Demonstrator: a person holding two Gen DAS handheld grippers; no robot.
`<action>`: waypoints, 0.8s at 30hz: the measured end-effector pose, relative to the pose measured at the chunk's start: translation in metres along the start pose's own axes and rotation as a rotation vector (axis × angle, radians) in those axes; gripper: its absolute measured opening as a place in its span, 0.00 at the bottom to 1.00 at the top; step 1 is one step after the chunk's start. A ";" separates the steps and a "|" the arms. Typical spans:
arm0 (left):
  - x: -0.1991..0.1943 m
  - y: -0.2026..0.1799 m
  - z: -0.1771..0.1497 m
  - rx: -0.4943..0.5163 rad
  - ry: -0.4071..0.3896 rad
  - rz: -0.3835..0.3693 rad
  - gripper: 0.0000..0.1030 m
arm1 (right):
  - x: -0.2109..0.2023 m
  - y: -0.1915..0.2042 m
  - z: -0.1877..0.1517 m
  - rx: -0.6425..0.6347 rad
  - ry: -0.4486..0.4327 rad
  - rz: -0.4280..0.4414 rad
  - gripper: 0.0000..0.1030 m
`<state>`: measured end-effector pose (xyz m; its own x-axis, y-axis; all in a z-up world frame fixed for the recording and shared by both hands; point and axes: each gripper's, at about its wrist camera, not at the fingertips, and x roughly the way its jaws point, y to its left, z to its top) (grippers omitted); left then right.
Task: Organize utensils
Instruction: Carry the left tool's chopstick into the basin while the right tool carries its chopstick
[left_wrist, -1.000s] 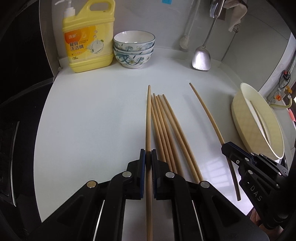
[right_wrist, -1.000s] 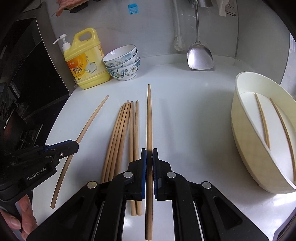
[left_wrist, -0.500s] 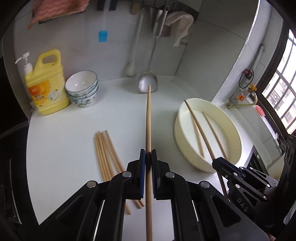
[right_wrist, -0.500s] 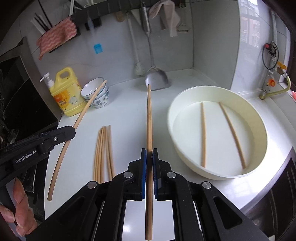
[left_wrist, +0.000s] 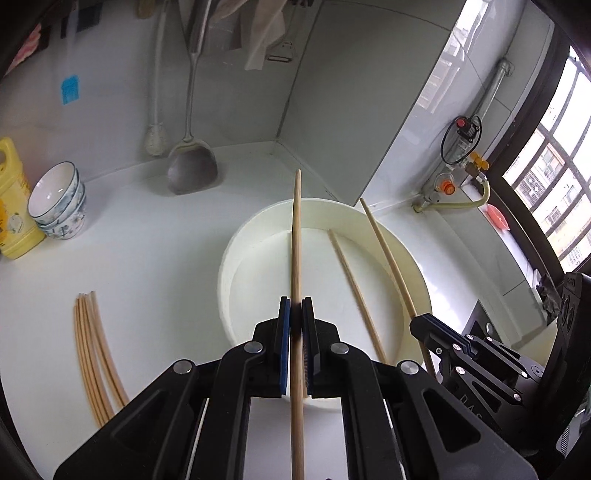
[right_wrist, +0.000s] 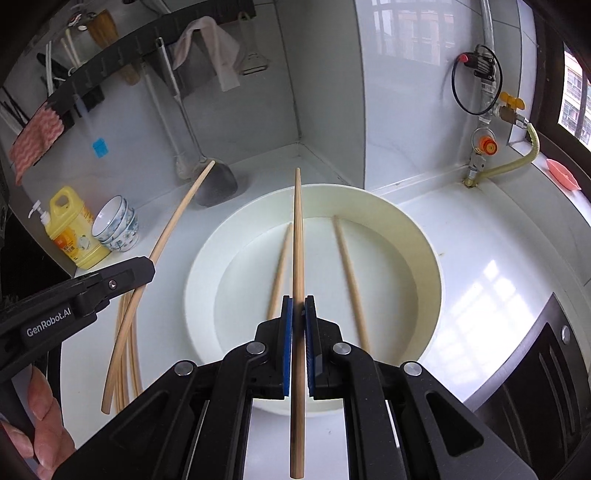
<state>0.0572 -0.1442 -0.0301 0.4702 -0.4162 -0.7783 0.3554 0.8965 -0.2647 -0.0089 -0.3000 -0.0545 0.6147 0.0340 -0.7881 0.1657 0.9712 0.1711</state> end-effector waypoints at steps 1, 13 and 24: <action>0.007 -0.005 0.002 0.000 0.005 0.004 0.07 | 0.007 -0.007 0.003 0.002 0.007 0.002 0.06; 0.084 -0.029 0.008 -0.029 0.088 0.095 0.07 | 0.082 -0.045 0.013 -0.024 0.126 0.046 0.06; 0.115 -0.027 0.006 -0.042 0.137 0.140 0.07 | 0.104 -0.057 0.016 -0.046 0.154 0.066 0.06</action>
<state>0.1068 -0.2170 -0.1088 0.3970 -0.2646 -0.8789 0.2585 0.9510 -0.1695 0.0577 -0.3551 -0.1367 0.4969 0.1306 -0.8579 0.0909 0.9753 0.2011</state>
